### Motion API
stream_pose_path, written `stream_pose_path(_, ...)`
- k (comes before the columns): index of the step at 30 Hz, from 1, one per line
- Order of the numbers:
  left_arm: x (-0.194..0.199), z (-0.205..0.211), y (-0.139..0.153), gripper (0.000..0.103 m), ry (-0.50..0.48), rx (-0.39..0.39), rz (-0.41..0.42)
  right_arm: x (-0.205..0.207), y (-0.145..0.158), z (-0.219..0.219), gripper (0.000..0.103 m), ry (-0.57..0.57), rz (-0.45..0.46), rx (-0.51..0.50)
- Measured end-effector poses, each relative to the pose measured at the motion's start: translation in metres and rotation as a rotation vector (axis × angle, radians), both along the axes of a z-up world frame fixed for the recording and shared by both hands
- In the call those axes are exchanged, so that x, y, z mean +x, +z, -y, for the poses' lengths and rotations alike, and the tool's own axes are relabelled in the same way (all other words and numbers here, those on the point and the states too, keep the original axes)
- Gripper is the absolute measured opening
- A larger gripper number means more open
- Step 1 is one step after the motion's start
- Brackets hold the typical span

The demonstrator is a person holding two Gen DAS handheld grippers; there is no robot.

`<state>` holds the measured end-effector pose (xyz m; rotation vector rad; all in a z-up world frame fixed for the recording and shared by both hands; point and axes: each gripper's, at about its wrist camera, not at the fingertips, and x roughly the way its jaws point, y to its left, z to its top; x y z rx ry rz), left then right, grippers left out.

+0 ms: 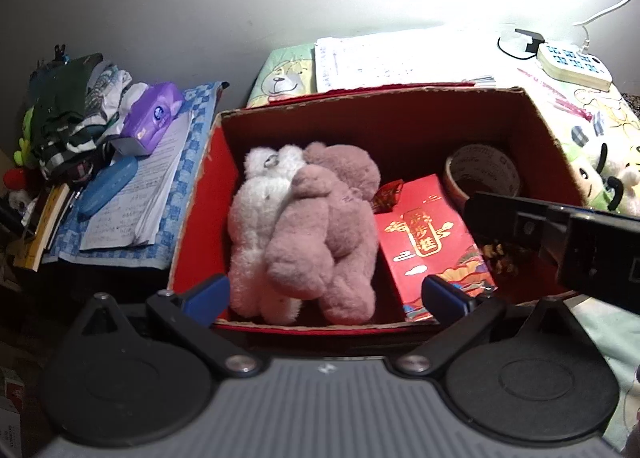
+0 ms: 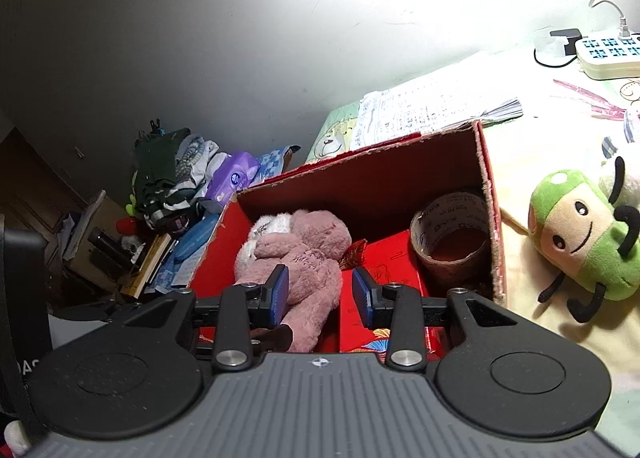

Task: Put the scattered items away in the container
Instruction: 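Move both grippers from the box toward the yellow tiger plush, then close both grippers on the yellow tiger plush's pink belly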

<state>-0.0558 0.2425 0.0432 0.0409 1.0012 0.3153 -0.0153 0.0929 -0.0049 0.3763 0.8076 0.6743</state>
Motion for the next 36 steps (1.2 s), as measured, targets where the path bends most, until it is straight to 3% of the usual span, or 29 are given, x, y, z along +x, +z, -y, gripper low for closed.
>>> stream_pose_path(6, 0.006, 0.043, 0.011, 0.101, -0.055, -0.026, 0.037, -0.007, 0.007, 0.056, 0.038, -0.061, 0.051, 0.098)
stream_pose_path(10, 0.009, 0.084, 0.019, 0.101, -0.144, -0.052, 0.093, -0.01, 0.005, 0.101, 0.038, -0.122, 0.078, 0.135)
stream_pose_path(15, 0.02, 0.138, 0.018, 0.101, -0.27, -0.089, 0.122, -0.01, -0.009, 0.157, 0.039, -0.214, 0.051, 0.149)
stream_pose_path(20, 0.036, 0.191, 0.004, 0.101, -0.392, -0.14, 0.098, -0.011, -0.021, 0.215, 0.039, -0.316, 0.015, 0.173)
stream_pose_path(24, 0.055, 0.227, -0.01, 0.101, -0.467, -0.226, 0.07, -0.018, -0.028, 0.265, 0.041, -0.414, 0.01, 0.198)
stream_pose_path(26, 0.066, 0.242, -0.018, 0.101, -0.486, -0.278, 0.046, -0.019, -0.032, 0.287, 0.053, -0.472, 0.005, 0.204)
stream_pose_path(29, 0.085, 0.265, -0.033, 0.101, -0.511, -0.359, 0.013, -0.016, -0.039, 0.317, 0.057, -0.556, -0.017, 0.205)
stream_pose_path(36, 0.128, 0.298, -0.062, 0.101, -0.515, -0.458, -0.051, 0.013, -0.068, 0.348, 0.062, -0.564, -0.122, 0.249)
